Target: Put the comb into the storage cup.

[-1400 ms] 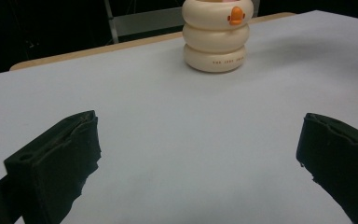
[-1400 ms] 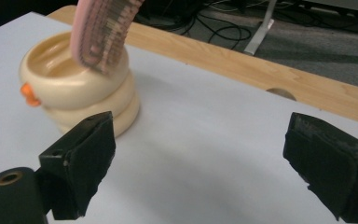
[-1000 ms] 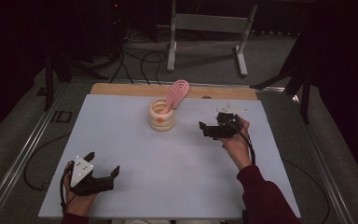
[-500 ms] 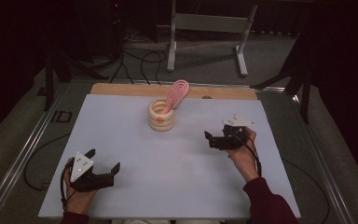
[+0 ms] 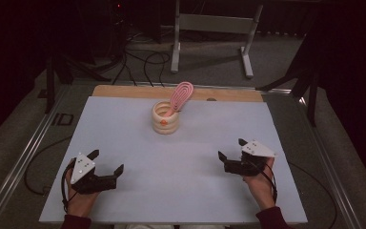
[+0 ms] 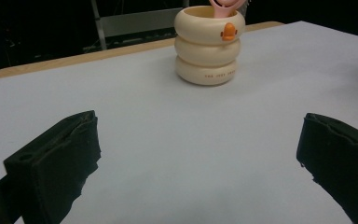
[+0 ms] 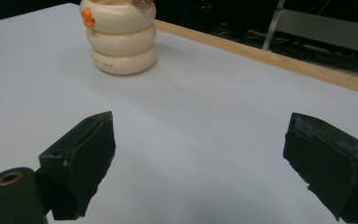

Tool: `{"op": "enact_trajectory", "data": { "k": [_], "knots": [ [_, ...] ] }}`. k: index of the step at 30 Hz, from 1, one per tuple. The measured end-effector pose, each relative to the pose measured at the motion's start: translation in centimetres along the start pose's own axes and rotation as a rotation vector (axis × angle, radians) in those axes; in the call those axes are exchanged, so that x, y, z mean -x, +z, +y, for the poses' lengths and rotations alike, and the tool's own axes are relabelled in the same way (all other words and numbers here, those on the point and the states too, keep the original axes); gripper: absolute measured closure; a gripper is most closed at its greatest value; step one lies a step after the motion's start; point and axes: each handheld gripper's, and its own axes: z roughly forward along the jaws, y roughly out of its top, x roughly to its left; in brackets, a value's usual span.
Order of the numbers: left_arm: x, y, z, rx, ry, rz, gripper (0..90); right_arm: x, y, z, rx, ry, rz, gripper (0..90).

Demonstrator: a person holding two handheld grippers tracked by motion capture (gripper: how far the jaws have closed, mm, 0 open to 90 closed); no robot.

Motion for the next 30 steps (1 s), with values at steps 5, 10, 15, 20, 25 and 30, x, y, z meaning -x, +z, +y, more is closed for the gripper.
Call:
{"op": "enact_trajectory", "data": {
  "k": [5,10,15,20,25,30],
  "knots": [
    [-0.1,0.2,0.0,0.002,0.004,-0.004,0.1,-0.1,-1.1,-1.4,0.017,0.004,-0.012,9.2],
    [-0.3,0.2,-0.1,0.006,0.004,-0.002,0.2,-0.2,-1.5,-2.4,0.029,0.006,-0.009,9.2],
    [-0.6,0.0,-0.3,0.008,0.0,0.001,0.2,-0.2,-2.3,-2.8,0.056,0.029,0.002,9.1],
    [-0.7,-0.1,-0.4,0.01,-0.001,0.0,0.2,0.2,-3.0,-3.3,0.087,0.052,0.009,9.1],
    [-0.6,-0.2,-0.5,0.019,-0.003,0.007,0.1,0.2,-3.6,-3.7,0.088,0.049,0.003,9.1],
    [-0.8,-0.3,-0.7,0.016,-0.006,0.02,0.2,0.3,-4.0,-4.2,0.078,0.048,-0.002,9.1]
  ]
}}
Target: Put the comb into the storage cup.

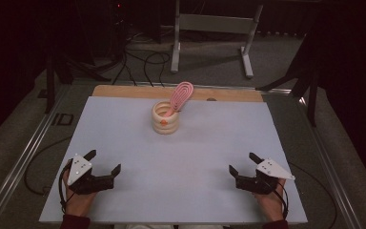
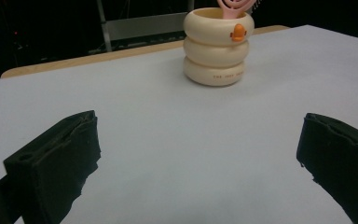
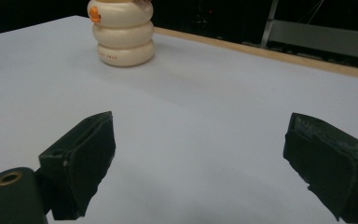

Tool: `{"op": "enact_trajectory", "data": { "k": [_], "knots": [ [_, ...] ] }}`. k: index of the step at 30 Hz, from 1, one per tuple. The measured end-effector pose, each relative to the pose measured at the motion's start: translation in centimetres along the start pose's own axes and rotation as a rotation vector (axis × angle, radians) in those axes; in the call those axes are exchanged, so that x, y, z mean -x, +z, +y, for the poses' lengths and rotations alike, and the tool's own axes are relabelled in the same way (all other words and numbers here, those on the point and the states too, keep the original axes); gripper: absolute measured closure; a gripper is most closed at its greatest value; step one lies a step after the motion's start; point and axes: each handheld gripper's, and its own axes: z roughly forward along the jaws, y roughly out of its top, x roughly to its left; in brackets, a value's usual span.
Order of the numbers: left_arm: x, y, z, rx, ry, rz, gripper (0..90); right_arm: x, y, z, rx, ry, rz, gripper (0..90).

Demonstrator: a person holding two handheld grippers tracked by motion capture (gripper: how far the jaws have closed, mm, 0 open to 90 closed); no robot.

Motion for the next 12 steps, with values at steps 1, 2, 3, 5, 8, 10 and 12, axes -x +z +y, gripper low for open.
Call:
{"op": "enact_trajectory", "data": {
  "k": [1,2,3,5,8,10,12],
  "knots": [
    [-0.03,-0.02,-0.03,0.0,-0.001,0.002,0.2,0.09,0.03,-0.09,-0.003,0.005,0.002,9.1],
    [-0.06,-0.04,-0.04,-0.001,0.0,0.005,0.2,0.13,0.07,-0.17,-0.005,0.008,-0.001,9.1],
    [-0.1,-0.04,-0.05,0.001,-0.001,0.007,0.1,0.1,0.12,-0.22,-0.009,0.007,0.001,9.1],
    [-0.15,-0.06,-0.07,0.001,-0.002,0.012,0.2,-0.03,0.2,-0.27,-0.012,0.001,0.006,9.1],
    [-0.13,-0.04,-0.08,0.0,0.001,0.014,0.1,-0.21,0.29,-0.27,-0.015,-0.003,0.011,9.1],
    [-0.14,-0.07,-0.06,0.003,0.0,0.016,0.1,-0.27,0.31,-0.27,-0.018,-0.006,0.01,9.1],
    [-0.17,-0.08,-0.04,0.003,0.001,0.018,0.1,-0.24,0.38,-0.3,-0.022,-0.005,0.014,9.1]
  ]
}}
